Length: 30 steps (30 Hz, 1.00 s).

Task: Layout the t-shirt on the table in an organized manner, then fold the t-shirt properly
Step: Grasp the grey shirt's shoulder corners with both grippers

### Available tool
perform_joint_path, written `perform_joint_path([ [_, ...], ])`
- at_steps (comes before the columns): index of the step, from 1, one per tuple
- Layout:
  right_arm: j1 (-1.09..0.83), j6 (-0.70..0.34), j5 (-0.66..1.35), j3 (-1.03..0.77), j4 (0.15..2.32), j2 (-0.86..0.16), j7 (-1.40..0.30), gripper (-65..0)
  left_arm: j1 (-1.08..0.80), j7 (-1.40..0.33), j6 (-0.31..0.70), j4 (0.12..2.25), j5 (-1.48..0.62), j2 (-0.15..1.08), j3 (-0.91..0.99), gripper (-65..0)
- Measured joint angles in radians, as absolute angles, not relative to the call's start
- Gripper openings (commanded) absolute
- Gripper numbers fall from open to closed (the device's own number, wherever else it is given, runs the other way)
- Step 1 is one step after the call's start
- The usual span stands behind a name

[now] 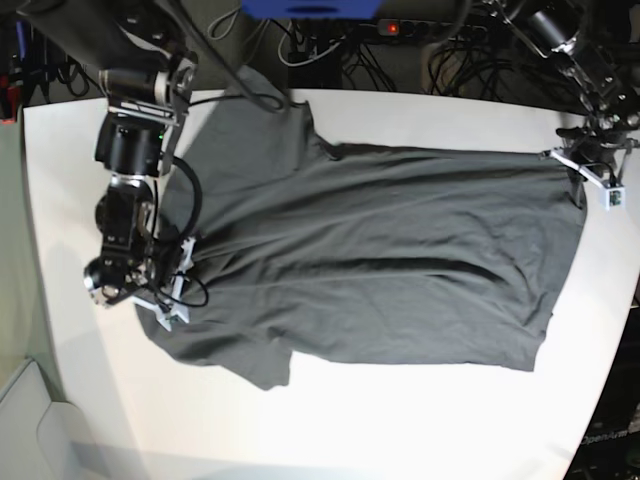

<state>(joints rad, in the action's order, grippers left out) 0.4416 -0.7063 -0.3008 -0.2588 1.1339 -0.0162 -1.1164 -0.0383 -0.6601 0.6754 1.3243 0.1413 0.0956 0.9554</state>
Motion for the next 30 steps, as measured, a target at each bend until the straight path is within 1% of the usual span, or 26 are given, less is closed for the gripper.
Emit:
perform_joint_path([
  [2,0.459,-0.706,-0.307,-0.257,1.136,-0.016,-1.151,-40.1,-0.038,-0.67,0.669,1.347,0.157,0.08,0.955,-64.9],
  [4,0.465,-0.706,-0.307,-0.257,1.183,-0.028,-1.206,-40.1,-0.041,-0.682,0.669,1.369,0.163,0.06,0.955,-64.9],
  [9,0.44,-0.699,-0.321,-0.26,1.426,-0.049,-1.293,-40.1,-0.049,-0.687,0.669,1.397,0.175,0.036,0.955,-64.9],
  [14,0.265,-0.699,-0.31,-0.258,1.69,-0.028,-1.406,-39.1,-0.05,-0.695,0.674,1.402,0.174,0.036,0.954,-64.9],
  [18,0.116,-0.699,-0.314,-0.26,1.843,0.033,-1.401,-35.3,-0.05,-0.696,0.673,1.402,0.174,0.033,0.955,-64.9],
  [21,0.051,-0.699,-0.306,-0.257,1.893,0.098,-1.405,-33.9,-0.049,-0.694,0.673,1.404,0.174,0.027,0.955,-64.9],
  [25,0.057,-0.699,-0.307,-0.256,1.9,0.146,-1.399,-33.9,-0.049,-0.694,0.672,1.406,0.175,0.027,0.955,-64.9],
  [30,0.052,-0.699,-0.307,-0.201,1.9,0.156,-1.402,-33.9,-0.056,-0.69,0.662,1.406,0.171,0.025,0.955,-64.9],
])
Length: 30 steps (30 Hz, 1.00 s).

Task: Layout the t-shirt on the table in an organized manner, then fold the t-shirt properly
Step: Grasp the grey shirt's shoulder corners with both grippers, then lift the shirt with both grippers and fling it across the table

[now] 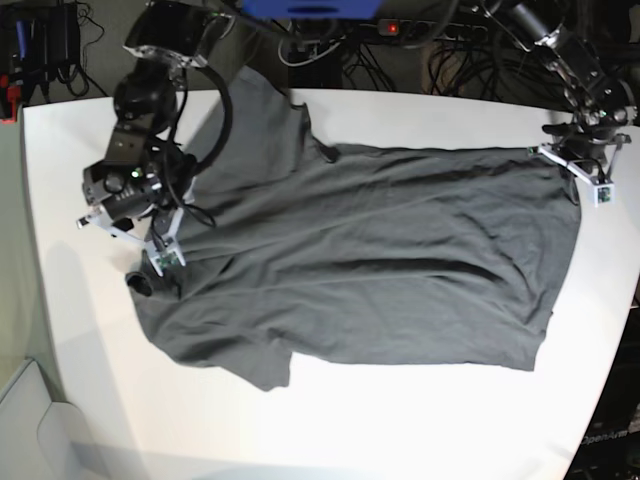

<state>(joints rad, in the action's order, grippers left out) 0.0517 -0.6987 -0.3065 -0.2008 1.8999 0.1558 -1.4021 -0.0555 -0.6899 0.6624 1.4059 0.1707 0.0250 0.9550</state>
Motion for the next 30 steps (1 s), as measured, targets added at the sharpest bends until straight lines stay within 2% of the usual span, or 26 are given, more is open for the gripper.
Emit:
perform_joint_path([
  [9,0.051,-0.699,-0.309,-0.204,1.726,0.155,-1.356,-34.0,-0.072,-0.67,0.664,1.407,0.155,0.025,0.955,-64.9],
  [23,0.056,-0.698,-0.317,-0.204,1.625,0.155,-1.233,-35.2,-0.072,-0.672,0.685,1.407,0.137,0.017,1.0,-64.9],
  [25,0.049,-0.698,-0.315,-0.204,1.627,0.153,-1.224,-40.4,-0.072,-0.672,0.685,1.407,0.136,0.017,1.0,-64.9],
  [29,0.038,-0.695,-0.286,-0.189,1.626,0.136,-1.214,-61.5,-0.072,-0.672,0.685,1.407,0.136,0.017,0.999,-64.9],
  [30,0.038,-0.695,-0.286,-0.189,1.625,0.13,-1.206,-65.0,-0.072,-0.672,0.685,1.407,0.136,0.017,0.998,-64.9],
])
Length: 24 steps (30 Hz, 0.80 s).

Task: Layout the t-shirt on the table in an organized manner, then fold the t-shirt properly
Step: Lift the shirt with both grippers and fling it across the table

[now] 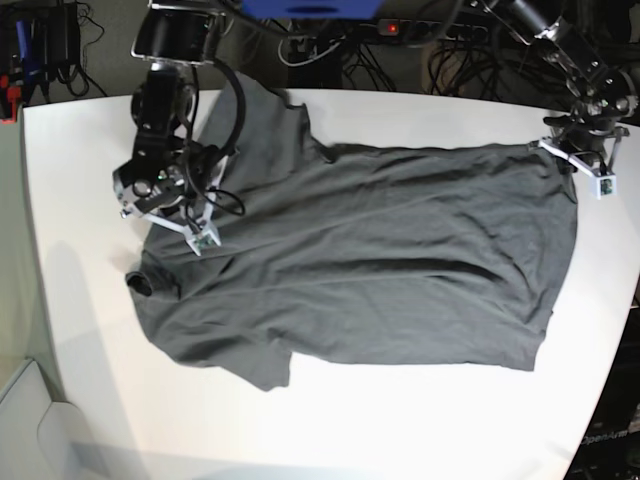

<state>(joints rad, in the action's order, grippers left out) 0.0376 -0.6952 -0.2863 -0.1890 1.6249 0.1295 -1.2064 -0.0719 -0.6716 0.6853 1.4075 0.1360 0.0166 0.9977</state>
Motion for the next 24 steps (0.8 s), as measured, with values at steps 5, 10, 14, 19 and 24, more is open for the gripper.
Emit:
perform_joint_path([
  [5,0.035,-0.696,-0.292,-0.189,1.626,0.063,-1.207,-65.0,-0.066,-0.679,0.686,1.409,0.138,0.017,0.997,-64.9],
  [10,0.031,-0.699,-0.301,-0.192,1.687,0.002,-1.179,-65.0,-0.07,-0.788,0.684,1.503,0.207,0.003,0.896,-64.9],
  [14,0.043,-0.702,-0.303,-0.191,1.821,-0.028,-1.168,-65.0,-0.089,-0.854,0.708,1.593,0.229,-0.017,0.824,-64.9],
  [19,0.067,-0.702,-0.303,-0.19,1.916,-0.03,-1.174,-65.0,-0.071,-0.849,0.707,1.722,0.231,-0.013,0.751,-64.9],
  [24,0.125,-0.702,-0.304,-0.188,1.977,-0.031,-1.167,-65.0,-0.014,-0.857,0.71,1.856,0.234,-0.014,0.725,-64.9],
])
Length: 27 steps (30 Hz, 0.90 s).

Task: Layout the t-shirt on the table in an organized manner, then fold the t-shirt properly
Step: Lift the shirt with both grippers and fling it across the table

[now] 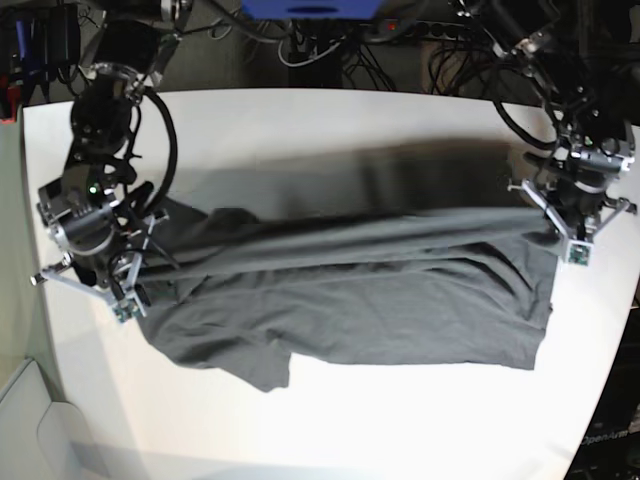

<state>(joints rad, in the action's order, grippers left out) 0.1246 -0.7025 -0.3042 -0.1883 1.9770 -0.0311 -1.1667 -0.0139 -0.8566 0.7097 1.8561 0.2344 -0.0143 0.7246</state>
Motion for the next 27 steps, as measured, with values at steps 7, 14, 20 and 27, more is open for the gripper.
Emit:
perform_joint_path([
  [7,0.172,-0.703,-0.292,-0.165,1.985,-0.083,-1.17,-65.0,0.088,-0.855,0.709,1.926,0.239,-0.001,0.724,-64.9],
  [14,0.429,-0.706,-0.312,-0.054,1.887,-0.105,-1.182,-65.0,0.273,-0.86,0.7,1.791,0.262,0.042,0.535,-64.9],
  [20,0.732,-0.704,-0.311,-0.039,1.567,-0.117,-1.082,-65.0,0.485,-0.849,0.581,1.635,0.358,0.059,0.367,-64.9],
  [27,0.912,-0.71,-0.311,-0.038,1.27,-0.169,-0.782,-65.0,0.773,-0.857,0.576,1.346,0.361,0.112,0.297,-64.9],
])
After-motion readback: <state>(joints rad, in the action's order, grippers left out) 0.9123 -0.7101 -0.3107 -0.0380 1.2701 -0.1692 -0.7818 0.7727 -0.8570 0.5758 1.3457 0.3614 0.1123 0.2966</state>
